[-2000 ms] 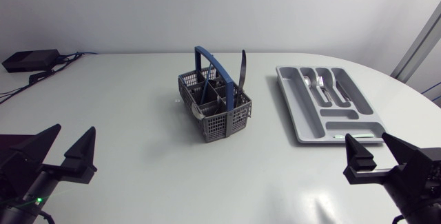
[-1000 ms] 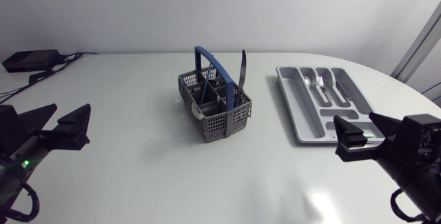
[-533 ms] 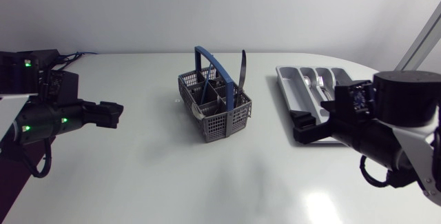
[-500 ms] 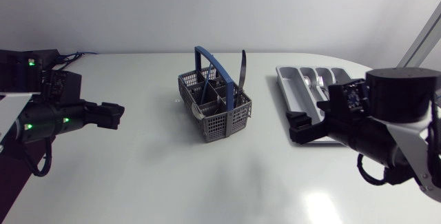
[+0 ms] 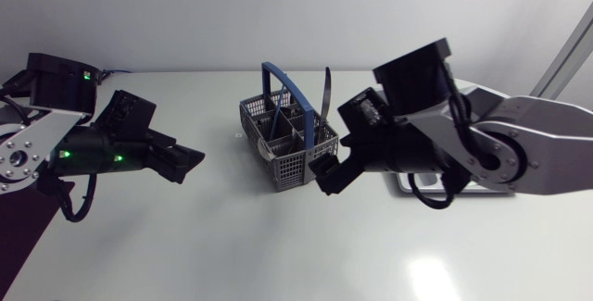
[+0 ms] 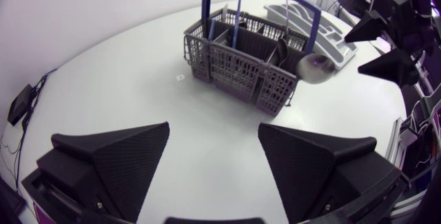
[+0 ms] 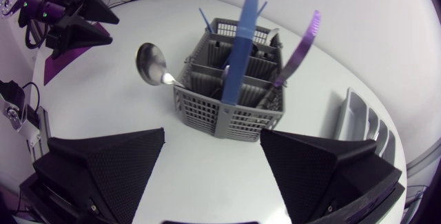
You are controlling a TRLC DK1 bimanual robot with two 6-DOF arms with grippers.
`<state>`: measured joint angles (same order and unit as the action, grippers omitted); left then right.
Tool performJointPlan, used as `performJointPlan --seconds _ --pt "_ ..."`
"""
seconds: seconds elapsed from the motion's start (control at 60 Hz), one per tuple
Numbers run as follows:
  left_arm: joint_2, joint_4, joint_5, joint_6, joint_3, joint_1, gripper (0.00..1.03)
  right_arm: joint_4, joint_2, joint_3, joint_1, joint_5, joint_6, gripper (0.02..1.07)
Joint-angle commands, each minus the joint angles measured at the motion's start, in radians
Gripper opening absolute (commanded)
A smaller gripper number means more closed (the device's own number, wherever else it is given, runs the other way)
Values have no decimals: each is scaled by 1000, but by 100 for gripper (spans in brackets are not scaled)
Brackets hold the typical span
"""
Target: Unload the cutlery basket into the drawer organizer.
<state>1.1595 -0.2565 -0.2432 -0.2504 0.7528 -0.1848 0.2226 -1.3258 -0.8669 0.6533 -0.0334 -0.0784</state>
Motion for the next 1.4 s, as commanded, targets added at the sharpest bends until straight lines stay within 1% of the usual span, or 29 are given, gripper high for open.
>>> performJointPlan --seconds 0.0,0.083,0.133,0.217,0.35,0.433,0.45,0.55,0.6,0.617,0.733,0.767,0.917,0.933,1.067,1.083,1.1,1.317,1.383 --pt "8 33 -47 -41 -9 -7 90 29 -56 -75 55 -3 16 102" --pt "-3 68 -48 -47 -33 -41 90 44 -102 -132 108 12 28 101" --pt "-12 80 -48 -47 -43 -56 90 54 -130 -159 137 15 29 98" --pt "-23 85 -48 -66 -52 -91 90 60 -168 -199 149 15 40 97" --pt "-29 99 -48 -72 -53 -102 90 77 -239 -267 149 12 62 93" --pt "-29 100 -48 -72 -52 -104 90 89 -293 -310 149 12 88 92" --pt "-29 102 -48 -72 -53 -104 90 90 -306 -319 149 13 91 91" --pt "-34 111 -48 -75 -63 -114 90 87 -355 -348 147 15 111 77" --pt "-35 112 -48 -75 -66 -116 90 67 -374 -354 147 15 112 63" --pt "-38 114 -48 -75 -69 -116 90 63 -380 -356 147 21 114 57" --pt "-46 123 -48 -76 -78 -117 90 32 -401 -360 147 53 115 32" --pt "-47 125 -48 -76 -79 -119 90 27 -405 -362 147 55 114 28" --pt "-49 137 -48 -76 -87 -124 90 17 -423 -368 149 78 112 23" --pt "-50 140 -48 -76 -89 -124 90 15 -426 -368 149 79 112 21" --pt "-63 143 -48 -76 -93 -136 90 -22 -434 -357 141 79 106 16" --pt "-64 143 -48 -76 -93 -137 90 -28 -431 -354 140 79 103 13" --pt "-66 143 -48 -76 -95 -137 90 -34 -428 -351 140 78 101 12" --pt "-93 137 -44 -78 -96 -137 90 -54 -351 -331 129 67 83 12" --pt "-101 137 -44 -82 -98 -137 90 -49 -317 -333 124 44 81 12"
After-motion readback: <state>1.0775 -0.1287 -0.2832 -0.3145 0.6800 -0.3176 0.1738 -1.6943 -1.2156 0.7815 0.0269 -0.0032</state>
